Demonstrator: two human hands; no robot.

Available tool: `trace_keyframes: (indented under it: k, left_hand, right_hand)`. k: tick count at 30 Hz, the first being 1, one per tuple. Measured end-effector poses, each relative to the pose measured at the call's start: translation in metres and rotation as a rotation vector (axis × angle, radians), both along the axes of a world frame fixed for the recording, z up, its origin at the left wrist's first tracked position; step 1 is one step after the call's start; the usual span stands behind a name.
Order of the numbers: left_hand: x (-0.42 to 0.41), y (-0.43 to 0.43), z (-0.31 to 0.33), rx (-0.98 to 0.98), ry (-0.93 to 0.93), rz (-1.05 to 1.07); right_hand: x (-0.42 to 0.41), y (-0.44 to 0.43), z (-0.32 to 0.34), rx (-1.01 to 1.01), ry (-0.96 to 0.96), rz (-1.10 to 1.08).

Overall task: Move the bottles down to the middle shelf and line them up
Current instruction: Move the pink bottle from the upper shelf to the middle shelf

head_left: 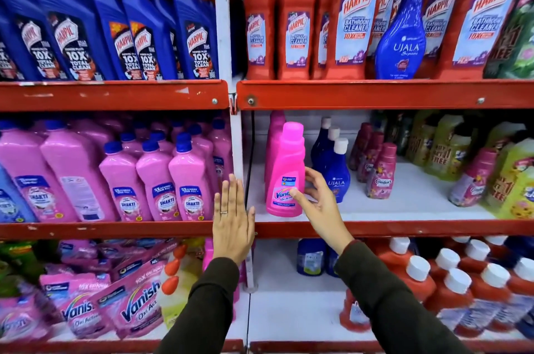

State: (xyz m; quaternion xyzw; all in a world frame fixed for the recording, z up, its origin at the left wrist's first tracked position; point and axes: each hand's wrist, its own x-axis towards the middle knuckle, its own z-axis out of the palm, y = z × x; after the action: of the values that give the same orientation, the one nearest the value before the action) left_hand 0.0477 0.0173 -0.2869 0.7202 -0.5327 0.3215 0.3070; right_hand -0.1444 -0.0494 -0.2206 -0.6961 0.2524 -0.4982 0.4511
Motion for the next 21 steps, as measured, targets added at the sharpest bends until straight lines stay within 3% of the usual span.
trace_keyframes:
  k: [7,21]
  left_hand:
    - [0.001,-0.008,-0.011,0.067,0.105,-0.033]
    - [0.011,-0.018,-0.025,0.028,0.027,0.004]
  right_hand:
    - [0.013,-0.023,-0.015,0.032,0.084,0.002]
    - [0.020,-0.024,-0.027,0.055,0.110,0.027]
